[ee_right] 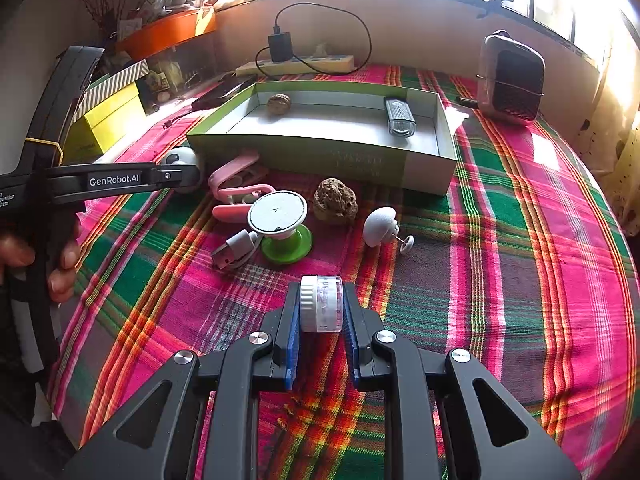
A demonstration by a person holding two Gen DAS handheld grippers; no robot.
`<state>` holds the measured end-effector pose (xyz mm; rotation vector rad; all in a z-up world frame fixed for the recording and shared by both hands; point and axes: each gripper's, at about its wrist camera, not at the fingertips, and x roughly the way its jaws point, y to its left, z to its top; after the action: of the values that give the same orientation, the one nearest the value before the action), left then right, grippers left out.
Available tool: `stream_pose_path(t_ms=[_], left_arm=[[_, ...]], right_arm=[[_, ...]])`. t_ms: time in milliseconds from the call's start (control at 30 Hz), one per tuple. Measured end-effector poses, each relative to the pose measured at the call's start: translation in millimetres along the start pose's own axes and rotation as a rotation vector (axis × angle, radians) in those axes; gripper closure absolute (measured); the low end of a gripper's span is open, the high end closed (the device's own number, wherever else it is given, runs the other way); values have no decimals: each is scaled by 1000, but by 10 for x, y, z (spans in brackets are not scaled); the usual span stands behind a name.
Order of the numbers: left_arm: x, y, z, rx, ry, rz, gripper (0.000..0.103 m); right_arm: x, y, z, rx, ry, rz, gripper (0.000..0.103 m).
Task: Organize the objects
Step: 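Carry the bottle into the tray while the left gripper carries the panda toy there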
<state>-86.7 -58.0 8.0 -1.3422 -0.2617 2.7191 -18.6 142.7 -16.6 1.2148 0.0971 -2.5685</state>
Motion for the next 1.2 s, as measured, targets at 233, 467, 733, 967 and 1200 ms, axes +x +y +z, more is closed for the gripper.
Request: stream_pose_path(t_ms=[233, 467, 733, 967, 1200], left_arm=[[-168, -46, -3, 38, -21, 7, 78], [-335, -66, 58, 51, -57, 8, 78], [-412, -152, 181, 67, -87, 0, 78], [-342, -194, 335, 73, -88, -9, 78], [-156, -194, 496, 52, -59, -36, 78]], right_arm=[[-97, -4, 99, -4, -35, 2, 83], [-167, 0, 221, -6, -63, 10, 83], [-229, -26, 478, -16, -104, 16, 83], [-160, -94, 699, -5, -112, 19, 83], [-3, -168, 1003, -18, -110, 15, 83]])
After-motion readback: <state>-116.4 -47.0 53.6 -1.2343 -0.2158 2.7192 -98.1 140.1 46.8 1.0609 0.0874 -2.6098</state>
